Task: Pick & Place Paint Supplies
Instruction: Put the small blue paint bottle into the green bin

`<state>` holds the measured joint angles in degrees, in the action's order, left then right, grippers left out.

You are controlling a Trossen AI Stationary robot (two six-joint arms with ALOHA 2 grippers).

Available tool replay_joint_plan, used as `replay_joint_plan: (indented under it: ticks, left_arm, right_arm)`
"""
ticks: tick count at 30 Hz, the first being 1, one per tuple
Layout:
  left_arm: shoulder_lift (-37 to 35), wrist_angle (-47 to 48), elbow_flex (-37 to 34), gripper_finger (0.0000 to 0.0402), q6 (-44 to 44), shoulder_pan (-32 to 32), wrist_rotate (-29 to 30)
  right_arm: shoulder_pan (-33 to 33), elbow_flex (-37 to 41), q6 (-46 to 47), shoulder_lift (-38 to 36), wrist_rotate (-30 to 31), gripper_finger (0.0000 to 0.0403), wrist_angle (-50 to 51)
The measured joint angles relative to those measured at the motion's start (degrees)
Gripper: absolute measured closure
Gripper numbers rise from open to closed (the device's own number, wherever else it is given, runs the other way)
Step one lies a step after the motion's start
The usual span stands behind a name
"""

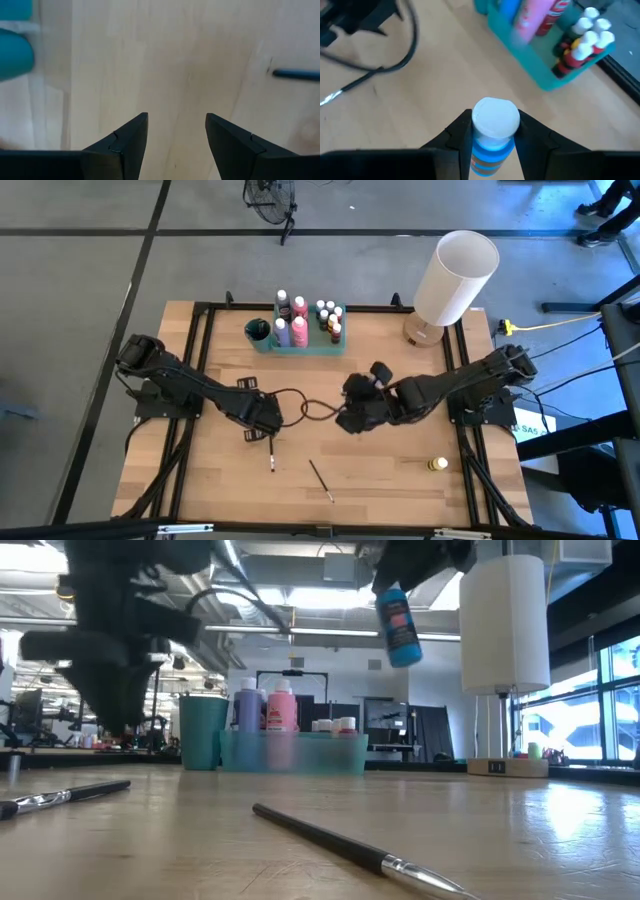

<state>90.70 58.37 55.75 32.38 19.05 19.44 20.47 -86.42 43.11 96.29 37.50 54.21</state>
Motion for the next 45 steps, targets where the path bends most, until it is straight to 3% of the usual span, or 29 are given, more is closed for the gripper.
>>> replay_joint_plan:
  ticks: [12,21,33,45]
  left_arm:
    - [0.0,-0.7,-3.9,0.0206,3.0,5.4,-1.1]
    - [0.0,-0.9,-3.9,0.0206,3.0,8.3,-0.5]
    - [0.0,-1.4,-3.9,0.0206,2.9,8.7,0.6]
    - [0.0,-1.6,-3.9,0.0206,3.3,8.7,0.6]
  right_arm:
    - [-13.7,-3.3,-3.9,-0.1,-5.0,0.0285,1.7]
    - [-21.5,-3.4,-14.4,0.7,-7.0,0.0285,-12.9]
    - [-27.6,-3.4,-20.4,7.7,-8.0,0.0285,-16.8]
    - [-28.7,-3.3,-23.3,10.7,-5.8,0.0285,-16.3]
